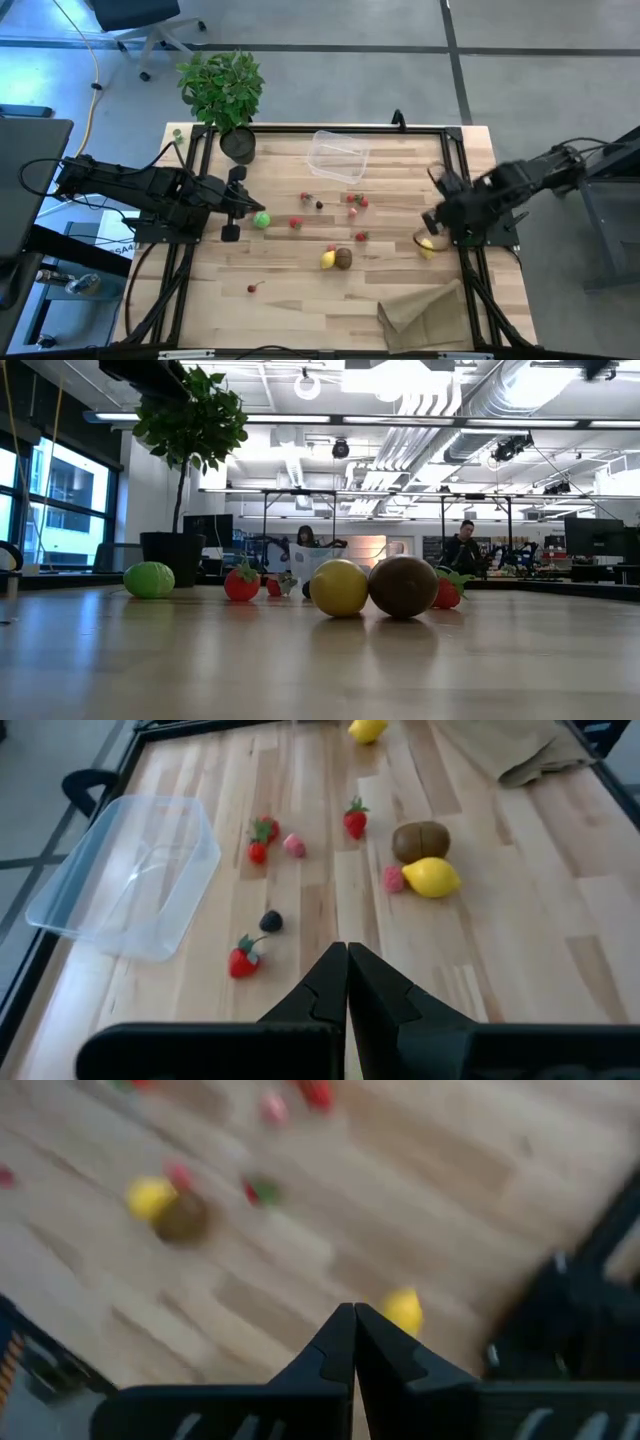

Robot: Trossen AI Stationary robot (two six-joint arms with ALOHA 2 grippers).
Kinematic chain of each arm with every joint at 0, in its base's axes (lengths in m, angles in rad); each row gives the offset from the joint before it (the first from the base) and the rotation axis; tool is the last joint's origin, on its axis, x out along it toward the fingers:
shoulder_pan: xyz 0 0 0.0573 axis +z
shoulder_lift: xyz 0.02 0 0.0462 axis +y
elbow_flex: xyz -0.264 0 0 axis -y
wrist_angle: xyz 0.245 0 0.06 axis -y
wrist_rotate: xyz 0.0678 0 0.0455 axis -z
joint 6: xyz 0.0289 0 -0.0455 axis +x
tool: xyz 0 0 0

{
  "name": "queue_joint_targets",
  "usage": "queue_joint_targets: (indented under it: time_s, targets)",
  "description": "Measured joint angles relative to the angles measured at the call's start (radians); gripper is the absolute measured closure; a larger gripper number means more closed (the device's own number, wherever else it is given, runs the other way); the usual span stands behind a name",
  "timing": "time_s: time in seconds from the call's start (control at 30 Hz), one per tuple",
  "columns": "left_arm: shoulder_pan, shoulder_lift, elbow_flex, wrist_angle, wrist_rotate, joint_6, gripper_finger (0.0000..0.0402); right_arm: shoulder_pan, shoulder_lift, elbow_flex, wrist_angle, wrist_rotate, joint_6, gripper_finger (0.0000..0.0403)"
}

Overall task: Pick and placing Produce into tupperware
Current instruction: Put the right lemon into the transparent bin

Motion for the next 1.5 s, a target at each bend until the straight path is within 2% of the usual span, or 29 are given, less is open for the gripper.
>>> queue_joint_targets:
  time_s: [0.23, 0.43, 0.57, 0.77, 1.0, 1.2, 1.37, 1.5]
  targets:
    - [0.0, 0.0, 0.0, 0.019, 0.01, 0.0, 0.0399, 0.157, -0.028, -0.18, 0.017, -0.141, 0.279, 0.0403]
    - [0.0, 0.0, 0.0, 0.015, 0.01, 0.0, 0.0399, 0.211, -0.014, -0.25, 0.09, -0.161, 0.394, 0.0402]
    - [0.0, 0.0, 0.0, 0.014, 0.02, 0.0, 0.0399, 0.218, -0.015, -0.281, 0.134, -0.158, 0.406, 0.0402]
    - [-0.001, 0.0, 0.0, 0.006, 0.095, 0.068, 0.0399, 0.217, -0.015, -0.299, 0.143, -0.151, 0.462, 0.0402]
    - [0.0, 0.0, 0.0, -0.059, 0.099, 0.125, 0.0399, 0.217, -0.015, -0.299, 0.145, -0.145, 0.533, 0.0402]
    - [0.0, 0.0, 0.0, -0.088, 0.099, 0.156, 0.0399, 0.217, -0.015, -0.299, 0.148, -0.123, 0.529, 0.0399]
    - [0.0, 0.0, 0.0, -0.094, 0.055, 0.158, 0.0399, 0.217, -0.014, -0.299, 0.145, -0.048, 0.474, 0.0351]
    - [0.0, 0.0, 0.0, -0.093, -0.001, 0.158, 0.0399, 0.217, -0.013, -0.299, 0.111, -0.044, 0.475, 0.0297]
